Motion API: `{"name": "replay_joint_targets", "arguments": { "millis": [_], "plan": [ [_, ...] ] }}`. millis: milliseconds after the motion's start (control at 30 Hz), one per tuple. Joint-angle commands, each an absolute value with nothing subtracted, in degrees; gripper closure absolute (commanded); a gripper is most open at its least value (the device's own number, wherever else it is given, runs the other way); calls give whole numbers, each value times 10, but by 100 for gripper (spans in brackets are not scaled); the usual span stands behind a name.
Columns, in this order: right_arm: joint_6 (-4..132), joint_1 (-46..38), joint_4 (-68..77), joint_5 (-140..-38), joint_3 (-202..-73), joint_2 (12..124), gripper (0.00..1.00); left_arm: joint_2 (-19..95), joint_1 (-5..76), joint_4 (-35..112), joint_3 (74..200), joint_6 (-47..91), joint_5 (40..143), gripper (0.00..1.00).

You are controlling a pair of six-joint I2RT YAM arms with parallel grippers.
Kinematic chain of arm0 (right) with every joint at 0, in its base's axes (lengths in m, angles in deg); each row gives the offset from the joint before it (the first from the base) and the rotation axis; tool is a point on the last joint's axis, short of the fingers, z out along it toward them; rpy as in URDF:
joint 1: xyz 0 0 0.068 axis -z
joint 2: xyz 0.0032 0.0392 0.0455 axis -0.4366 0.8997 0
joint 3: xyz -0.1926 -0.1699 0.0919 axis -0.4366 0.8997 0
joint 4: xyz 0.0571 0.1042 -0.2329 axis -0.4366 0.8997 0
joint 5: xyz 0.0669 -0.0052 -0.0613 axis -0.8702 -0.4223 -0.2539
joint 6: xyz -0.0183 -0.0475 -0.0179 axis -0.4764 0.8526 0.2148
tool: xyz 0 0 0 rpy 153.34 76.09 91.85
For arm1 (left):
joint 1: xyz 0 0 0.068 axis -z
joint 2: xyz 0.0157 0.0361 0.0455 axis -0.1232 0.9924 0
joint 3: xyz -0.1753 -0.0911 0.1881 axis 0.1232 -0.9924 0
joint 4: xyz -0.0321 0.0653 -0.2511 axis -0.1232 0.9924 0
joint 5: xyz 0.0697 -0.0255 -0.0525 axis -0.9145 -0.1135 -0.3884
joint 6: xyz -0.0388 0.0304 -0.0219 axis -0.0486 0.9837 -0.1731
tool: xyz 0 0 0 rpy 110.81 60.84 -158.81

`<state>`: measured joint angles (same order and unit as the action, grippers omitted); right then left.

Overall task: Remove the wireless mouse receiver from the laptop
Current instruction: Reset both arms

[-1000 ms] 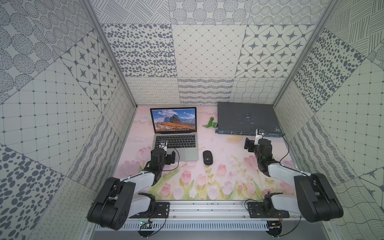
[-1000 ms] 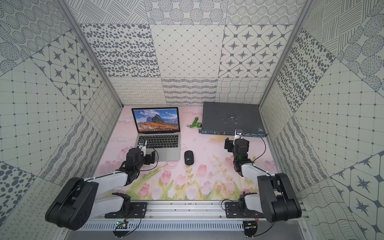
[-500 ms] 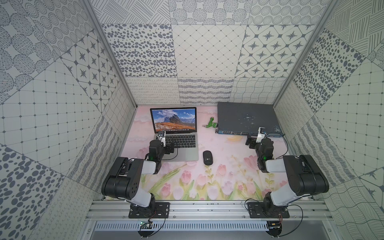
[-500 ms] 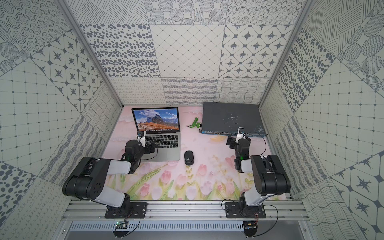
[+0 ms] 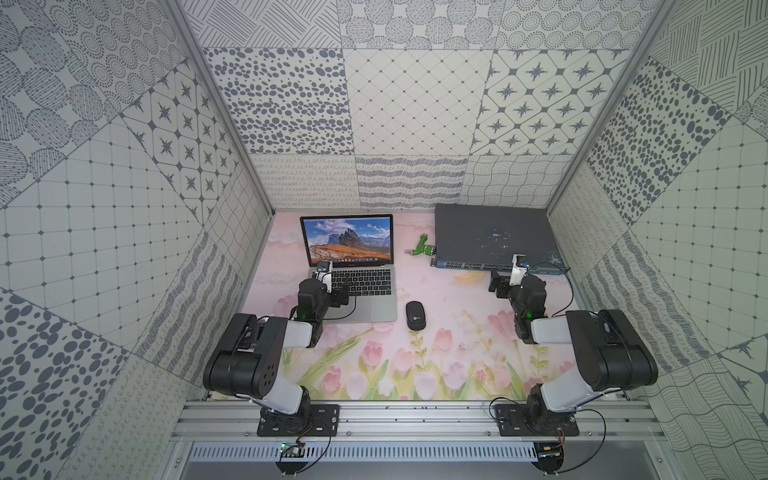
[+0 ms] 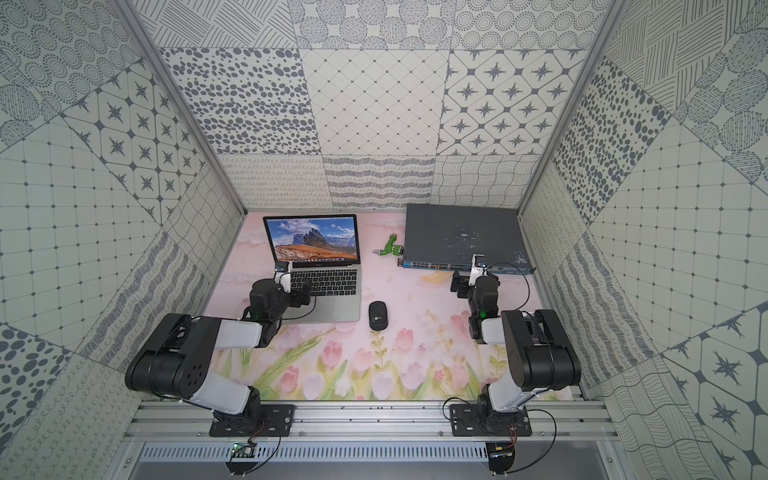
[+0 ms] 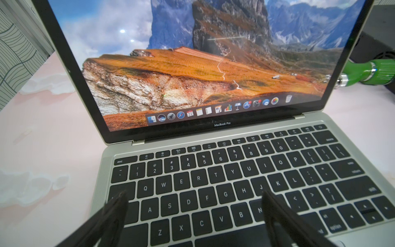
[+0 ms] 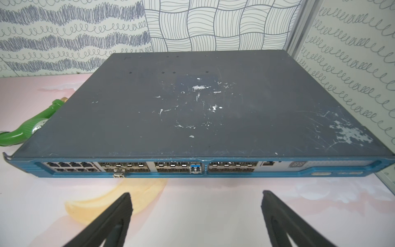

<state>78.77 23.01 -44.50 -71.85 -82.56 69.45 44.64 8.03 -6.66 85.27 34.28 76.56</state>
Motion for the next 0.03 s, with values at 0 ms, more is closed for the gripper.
{"name": "replay_joint_targets", "arguments": {
  "millis": [0],
  "plan": [
    [795, 228, -456, -728, -835, 695, 3, 448, 75, -99, 858, 352, 780, 1]
  ]
}}
